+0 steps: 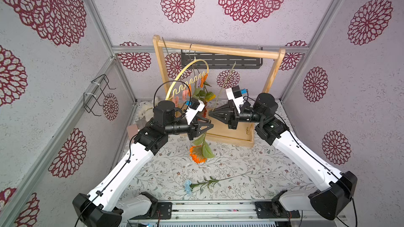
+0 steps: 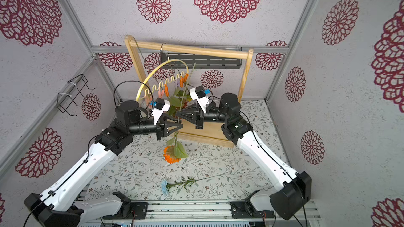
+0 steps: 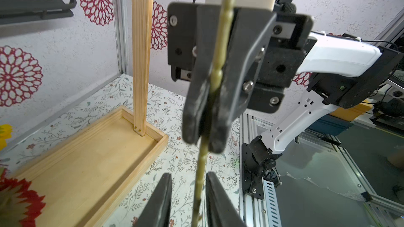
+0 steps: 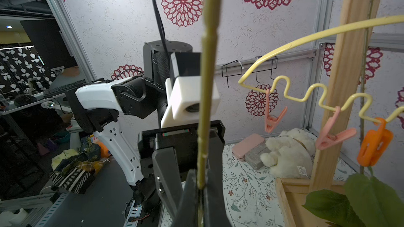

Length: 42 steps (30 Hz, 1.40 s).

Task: Dry the flowers on a clothes hanger

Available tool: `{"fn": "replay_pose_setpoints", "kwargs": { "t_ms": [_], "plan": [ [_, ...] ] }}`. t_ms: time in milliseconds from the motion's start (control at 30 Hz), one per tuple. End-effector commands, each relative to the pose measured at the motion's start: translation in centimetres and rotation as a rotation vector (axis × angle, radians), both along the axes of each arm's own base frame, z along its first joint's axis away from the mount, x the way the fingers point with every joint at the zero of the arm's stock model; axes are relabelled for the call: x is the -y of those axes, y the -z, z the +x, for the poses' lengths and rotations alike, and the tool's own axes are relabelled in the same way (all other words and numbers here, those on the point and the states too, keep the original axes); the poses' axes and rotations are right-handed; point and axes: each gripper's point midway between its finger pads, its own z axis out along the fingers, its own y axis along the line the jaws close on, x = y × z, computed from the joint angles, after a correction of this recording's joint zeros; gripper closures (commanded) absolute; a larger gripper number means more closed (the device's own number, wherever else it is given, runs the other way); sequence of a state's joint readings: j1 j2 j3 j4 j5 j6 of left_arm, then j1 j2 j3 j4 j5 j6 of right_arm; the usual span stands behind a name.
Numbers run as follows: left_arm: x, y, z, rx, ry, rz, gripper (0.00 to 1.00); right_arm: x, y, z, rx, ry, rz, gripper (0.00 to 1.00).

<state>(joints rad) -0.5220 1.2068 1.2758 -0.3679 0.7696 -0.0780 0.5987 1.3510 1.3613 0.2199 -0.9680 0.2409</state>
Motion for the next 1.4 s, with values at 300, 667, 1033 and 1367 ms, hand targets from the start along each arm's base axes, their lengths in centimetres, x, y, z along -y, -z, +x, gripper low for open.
{"fn": "replay_pose_setpoints", "kwargs": {
  "t_ms": [300,667,1033,1367],
  "plan": [
    [-0.4,0.5,-0.7,-0.035,0.005,0.032,0.80,0.2,-1.2,-0.1,0.062,0.016,0.000,1.00],
    [-0.8,0.6,-0.6,-0.055,-0.003,0.040,0.82,0.2,-0.9,-0.1,0.058,0.016,-0.015,1.00],
    [-1.8,0.3,0.2,-0.050,-0.061,0.052,1.00,0.2,-0.5,-0.1,0.056,0.012,0.004,0.73],
    [-8.6,-3.4,-0.2,0.050,-0.273,-0.041,1.00,0.9,-1.5,2.9,0.005,0.187,0.196,0.47]
  ]
}}
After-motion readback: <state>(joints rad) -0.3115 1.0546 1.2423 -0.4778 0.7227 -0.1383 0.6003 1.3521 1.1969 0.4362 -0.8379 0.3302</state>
